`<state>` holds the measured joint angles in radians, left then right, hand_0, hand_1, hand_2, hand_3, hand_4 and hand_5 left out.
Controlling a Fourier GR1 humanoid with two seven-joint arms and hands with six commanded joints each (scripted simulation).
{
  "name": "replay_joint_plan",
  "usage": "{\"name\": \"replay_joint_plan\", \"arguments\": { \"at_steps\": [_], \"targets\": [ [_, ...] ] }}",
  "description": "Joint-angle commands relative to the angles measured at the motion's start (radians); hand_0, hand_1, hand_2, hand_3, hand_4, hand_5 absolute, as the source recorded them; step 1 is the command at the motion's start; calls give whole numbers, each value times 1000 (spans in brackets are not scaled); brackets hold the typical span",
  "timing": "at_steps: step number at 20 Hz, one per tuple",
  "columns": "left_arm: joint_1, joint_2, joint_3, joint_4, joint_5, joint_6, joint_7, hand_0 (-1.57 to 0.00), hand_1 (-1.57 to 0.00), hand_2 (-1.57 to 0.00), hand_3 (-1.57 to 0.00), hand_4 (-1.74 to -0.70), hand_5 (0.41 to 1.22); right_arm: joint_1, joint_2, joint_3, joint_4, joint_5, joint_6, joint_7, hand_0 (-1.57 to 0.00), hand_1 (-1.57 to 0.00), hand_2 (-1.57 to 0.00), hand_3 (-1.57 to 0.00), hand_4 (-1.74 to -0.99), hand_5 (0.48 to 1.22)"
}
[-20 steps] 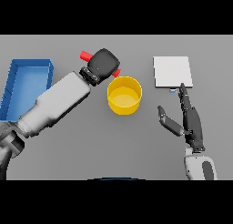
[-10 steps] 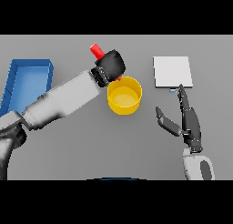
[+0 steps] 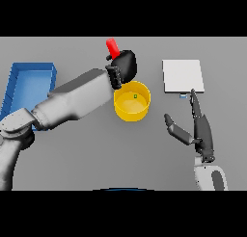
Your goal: Pick up the red beaker and tilt it to pour out 1 green nut into yellow bowl. Pick up the yellow bowl and place it on the metallic measuring scale.
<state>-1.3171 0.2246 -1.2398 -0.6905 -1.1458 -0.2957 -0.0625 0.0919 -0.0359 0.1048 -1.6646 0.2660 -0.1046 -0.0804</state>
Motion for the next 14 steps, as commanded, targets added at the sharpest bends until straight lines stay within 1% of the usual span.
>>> {"name": "replay_joint_plan", "arguments": {
  "at_steps": [1,3,4,5,7,8,9,10,11,12,13,14],
  "targets": [
    [-4,-9,-15,8,-8,8,-4,-1571,-1571,-1571,-1570,-1735,1221,-1,5,2,6,2,-3,-7,1,1,1,1,-1206,591],
    [-18,-3,-44,18,-24,30,-13,-1571,-1571,-1571,-1570,-1734,1221,5,2,1,3,2,-4,-14,1,1,1,1,-1209,593],
    [-36,7,-54,13,-24,32,-32,-1571,-1571,-1571,-1570,-1734,1221,-2,0,1,9,9,-6,-8,1,1,1,1,-1210,594],
    [-45,1,-60,29,-22,33,-43,-1571,-1571,-1571,-1570,-1733,1221,1,3,2,-1,7,-8,-19,1,1,1,1,-1207,594],
    [-93,10,-40,43,2,28,-60,-1571,-1571,-1571,-1571,-1730,1221,3,3,4,-10,13,-11,-9,1,1,1,1,-1206,592],
    [-122,27,-28,44,9,40,-60,-1571,-1571,-1571,-1571,-1729,1221,2,0,3,-8,11,-9,-16,1,1,1,1,-1209,592],
    [-158,37,-8,61,24,56,-68,-1571,-1571,-1571,-1494,-1727,1221,-8,2,5,12,16,-11,-12,1,1,1,1,-1203,592],
    [-188,49,10,82,35,59,-62,-1571,-1571,-1399,-1509,-1676,1221,-4,-1,2,5,15,-12,-22,1,1,1,1,-1201,592],
    [-210,70,30,97,52,82,-69,-1571,-1571,-1434,-1266,-1689,1221,-10,0,0,11,15,-15,-19,1,1,1,1,-1190,594],
    [-244,87,55,111,76,81,-81,-1571,-1571,-1461,-1041,-1699,1221,-15,8,4,7,9,-12,-20,1,1,1,1,-1186,596],
    [-267,103,74,136,95,96,-94,-1571,-1571,-1483,-1147,-1701,1221,-12,12,4,2,-4,-4,-20,1,1,1,1,-1183,596],
    [-297,115,101,175,116,102,-81,-1571,-1571,-1501,-1232,-1705,1221,-21,11,3,3,-7,-1,-17,1,1,1,1,-1181,593]
  ]
}}
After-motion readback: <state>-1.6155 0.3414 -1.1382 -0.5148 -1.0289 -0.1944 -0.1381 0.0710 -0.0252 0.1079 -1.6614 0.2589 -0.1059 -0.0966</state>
